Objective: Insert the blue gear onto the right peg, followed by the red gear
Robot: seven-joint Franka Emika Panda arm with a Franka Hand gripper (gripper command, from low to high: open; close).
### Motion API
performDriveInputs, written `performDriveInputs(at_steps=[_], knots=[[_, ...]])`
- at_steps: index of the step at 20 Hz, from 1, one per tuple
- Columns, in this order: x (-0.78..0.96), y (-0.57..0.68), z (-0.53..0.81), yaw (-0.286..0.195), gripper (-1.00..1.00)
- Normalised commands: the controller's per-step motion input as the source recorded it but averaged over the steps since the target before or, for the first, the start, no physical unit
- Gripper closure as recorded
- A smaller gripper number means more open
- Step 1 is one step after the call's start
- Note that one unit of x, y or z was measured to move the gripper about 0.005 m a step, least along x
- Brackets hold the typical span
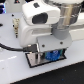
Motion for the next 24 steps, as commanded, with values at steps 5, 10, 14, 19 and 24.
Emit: performDriveInputs(at_steps=[5,10,14,19,24], knots=[[-0.1,0.12,0.41,0.0,-1.0],[-0.28,0.15,0.38,0.0,-1.0],[-0.42,0.21,0.17,0.0,-1.0],[-0.51,0.19,-0.01,0.0,-1.0],[-0.44,0.07,-0.18,0.0,-1.0]])
